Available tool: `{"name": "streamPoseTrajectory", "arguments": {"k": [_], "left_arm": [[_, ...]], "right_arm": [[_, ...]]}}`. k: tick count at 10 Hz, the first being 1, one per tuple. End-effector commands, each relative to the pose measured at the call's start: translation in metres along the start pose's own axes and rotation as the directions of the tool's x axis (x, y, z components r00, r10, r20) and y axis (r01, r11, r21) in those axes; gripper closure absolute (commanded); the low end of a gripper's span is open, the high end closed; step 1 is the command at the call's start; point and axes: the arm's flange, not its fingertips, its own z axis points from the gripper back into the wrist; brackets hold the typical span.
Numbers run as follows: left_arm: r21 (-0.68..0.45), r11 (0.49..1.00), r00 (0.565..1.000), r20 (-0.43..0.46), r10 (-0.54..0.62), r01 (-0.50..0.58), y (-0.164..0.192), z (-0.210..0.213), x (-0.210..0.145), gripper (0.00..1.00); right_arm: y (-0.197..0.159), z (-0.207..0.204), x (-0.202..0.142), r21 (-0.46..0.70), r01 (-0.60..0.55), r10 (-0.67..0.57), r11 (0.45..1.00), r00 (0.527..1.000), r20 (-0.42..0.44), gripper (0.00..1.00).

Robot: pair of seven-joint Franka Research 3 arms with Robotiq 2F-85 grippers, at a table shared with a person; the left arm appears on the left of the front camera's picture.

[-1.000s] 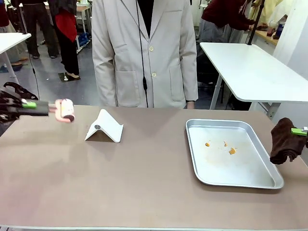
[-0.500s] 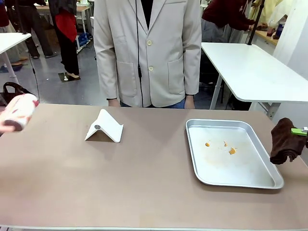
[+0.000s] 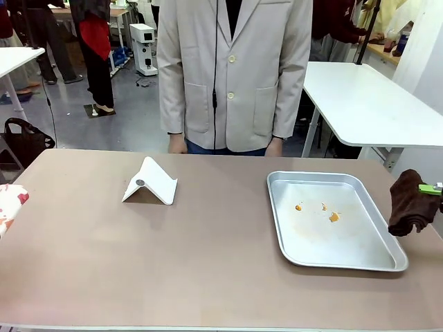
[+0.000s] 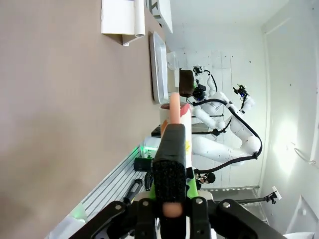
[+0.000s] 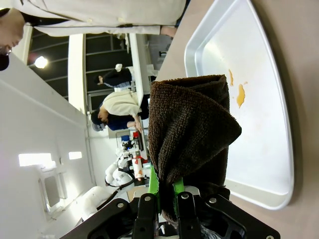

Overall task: Clean the surface of the table.
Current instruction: If a person points to the right, clean the right side of the table with your right hand, and if they point to the left, clean the left side with your left hand, then clean the area not pointed to by the person.

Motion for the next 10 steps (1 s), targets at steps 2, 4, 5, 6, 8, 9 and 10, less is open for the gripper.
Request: {"name": "streamPoseTrajectory", "arguments": {"k": [2,4,5,6,8,9,10], "left_arm": [[-0.022,1.0,1.0,-0.008,-0.008,0.008,-0.0146,-0.0049,0.0028,0.78],[-0.022,1.0,1.0,-0.008,-0.008,0.008,-0.0146,-0.0049,0.0028,0.78],[-0.022,1.0,1.0,-0.008,-0.008,0.008,-0.0146,-0.0049,0.0028,0.78],[-0.022,1.0,1.0,-0.008,-0.008,0.008,-0.0146,-0.0049,0.0028,0.78],[-0.022,1.0,1.0,-0.008,-0.008,0.008,-0.0146,-0.0049,0.0028,0.78],[-0.022,1.0,1.0,-0.008,-0.008,0.008,-0.0146,-0.0049,0.0028,0.78],[-0.022,1.0,1.0,-0.008,-0.008,0.008,-0.0146,-0.0049,0.0028,0.78]], "right_arm": [[0.0023,0.002,0.0,0.002,-0.006,0.006,1.0,1.0,0.002,1.0],[0.0023,0.002,0.0,0.002,-0.006,0.006,1.0,1.0,0.002,1.0],[0.0023,0.002,0.0,0.002,-0.006,0.006,1.0,1.0,0.002,1.0],[0.0023,0.002,0.0,0.002,-0.006,0.006,1.0,1.0,0.002,1.0],[0.0023,0.002,0.0,0.002,-0.006,0.006,1.0,1.0,0.002,1.0],[0.0023,0.002,0.0,0.002,-0.006,0.006,1.0,1.0,0.002,1.0],[0.0023,0.002,0.0,0.002,-0.006,0.006,1.0,1.0,0.002,1.0]]}}
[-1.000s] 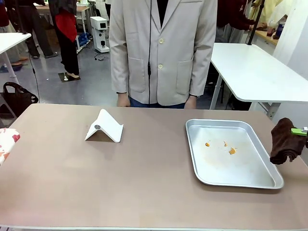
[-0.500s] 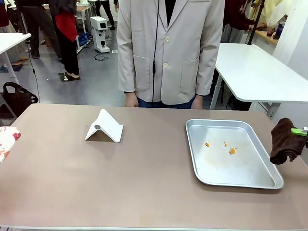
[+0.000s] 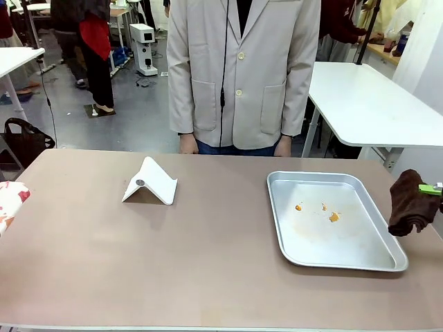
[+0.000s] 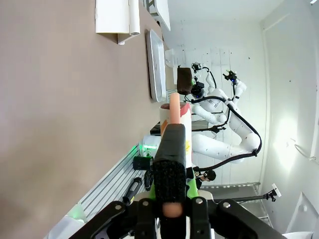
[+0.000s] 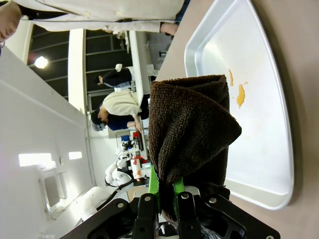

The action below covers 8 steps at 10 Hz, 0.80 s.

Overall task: Clean the surface of the table.
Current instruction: Clean the area not pointed to by the person.

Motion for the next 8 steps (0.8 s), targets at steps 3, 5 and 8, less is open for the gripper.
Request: {"name": "streamPoseTrajectory", "arguments": {"k": [3,5,8], "left_arm": [[-0.017,1.0,1.0,0.004,0.006,-0.006,-0.007,-0.002,0.001,0.78],[-0.017,1.0,1.0,0.004,0.006,-0.006,-0.007,-0.002,0.001,0.78],[-0.017,1.0,1.0,0.004,0.006,-0.006,-0.007,-0.002,0.001,0.78]], "right_arm": [[0.032,-0.011,-0.014,-0.264,-0.173,0.194,0.949,0.979,0.056,0.87],[0.068,-0.047,-0.003,-0.454,-0.289,0.322,0.842,0.947,-0.006,0.87],[0.09,-0.097,0.02,-0.658,-0.353,0.388,0.665,0.916,-0.099,0.87]]}}
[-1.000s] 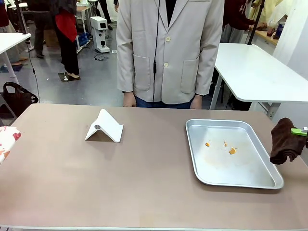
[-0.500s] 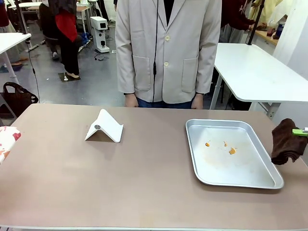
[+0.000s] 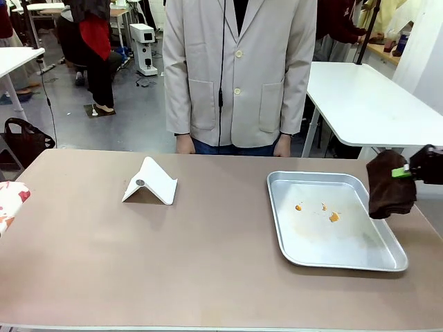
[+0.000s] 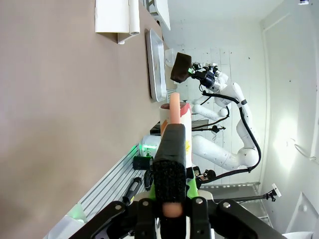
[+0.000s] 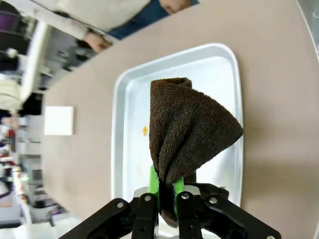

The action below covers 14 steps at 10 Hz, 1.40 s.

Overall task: Clean the surface of the table.
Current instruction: Clean the area not pointed to by the person.

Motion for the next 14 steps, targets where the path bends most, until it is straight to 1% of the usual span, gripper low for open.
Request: {"name": "streamPoseTrajectory", "arguments": {"k": [1,3,4,5,7,9,11,13,14], "left_arm": [[-0.017,1.0,1.0,0.006,0.006,-0.006,-0.007,-0.001,0.0,0.78],[-0.017,1.0,1.0,0.006,0.006,-0.006,-0.007,-0.001,0.0,0.78],[-0.017,1.0,1.0,0.006,0.006,-0.006,-0.007,-0.001,0.0,0.78],[-0.017,1.0,1.0,0.006,0.006,-0.006,-0.007,-0.001,0.0,0.78],[-0.017,1.0,1.0,0.006,0.006,-0.006,-0.007,-0.001,0.0,0.78],[-0.017,1.0,1.0,0.006,0.006,-0.006,-0.007,-0.001,0.0,0.78],[-0.017,1.0,1.0,0.006,0.006,-0.006,-0.007,-0.001,0.0,0.78],[-0.017,1.0,1.0,0.006,0.006,-0.006,-0.007,-0.001,0.0,0.78],[-0.017,1.0,1.0,0.006,0.006,-0.006,-0.007,-0.001,0.0,0.78]], "right_arm": [[0.007,-0.028,0.005,-0.146,-0.022,0.012,0.989,0.998,-0.065,0.87],[0.014,-0.056,0.009,-0.182,-0.059,0.044,0.982,0.995,-0.087,0.87],[0.013,-0.076,0.009,-0.198,-0.075,0.057,0.977,0.993,-0.099,0.87],[0.012,-0.096,0.008,-0.192,-0.077,0.057,0.978,0.993,-0.107,0.87],[0.012,-0.133,0.004,-0.173,-0.079,0.052,0.982,0.986,-0.158,0.87],[0.011,-0.164,0.002,-0.18,-0.064,0.031,0.981,0.983,-0.18,0.87],[0.011,-0.182,-0.001,-0.129,-0.019,-0.007,0.991,0.981,-0.193,0.87],[0.011,-0.196,-0.005,-0.071,0.016,-0.033,0.997,0.972,-0.234,0.87],[0.015,-0.201,-0.009,-0.022,0.028,-0.033,0.999,0.968,-0.25,0.87]]}}
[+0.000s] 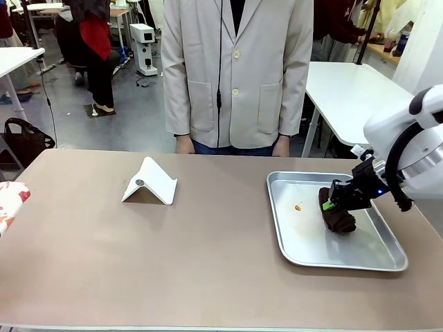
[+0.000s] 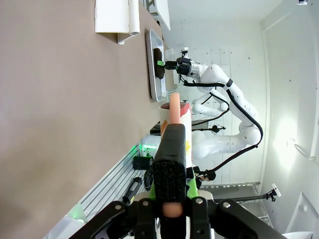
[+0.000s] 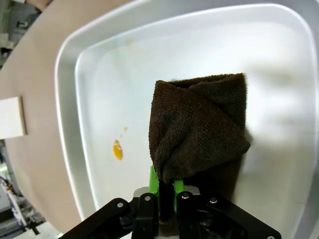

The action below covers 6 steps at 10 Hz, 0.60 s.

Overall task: Clean the surface of the table.
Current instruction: Clean the area not pointed to by the person.

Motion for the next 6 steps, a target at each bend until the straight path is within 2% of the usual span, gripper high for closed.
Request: {"name": "streamPoseTrajectory", "arguments": {"k": [1,3,6], "left_arm": [[-0.017,1.0,1.0,0.006,0.006,-0.006,-0.007,-0.001,0.0,0.78],[-0.017,1.0,1.0,0.006,0.006,-0.006,-0.007,-0.001,0.0,0.78],[-0.017,1.0,1.0,0.006,0.006,-0.006,-0.007,-0.001,0.0,0.78]], "right_arm": [[0.007,-0.02,-0.004,0.103,-0.03,0.032,0.994,0.999,-0.021,0.87],[0.027,-0.036,-0.009,0.132,-0.086,0.093,0.988,0.994,-0.052,0.87],[0.057,-0.055,-0.02,0.146,-0.229,0.246,0.962,0.963,-0.11,0.87]]}}
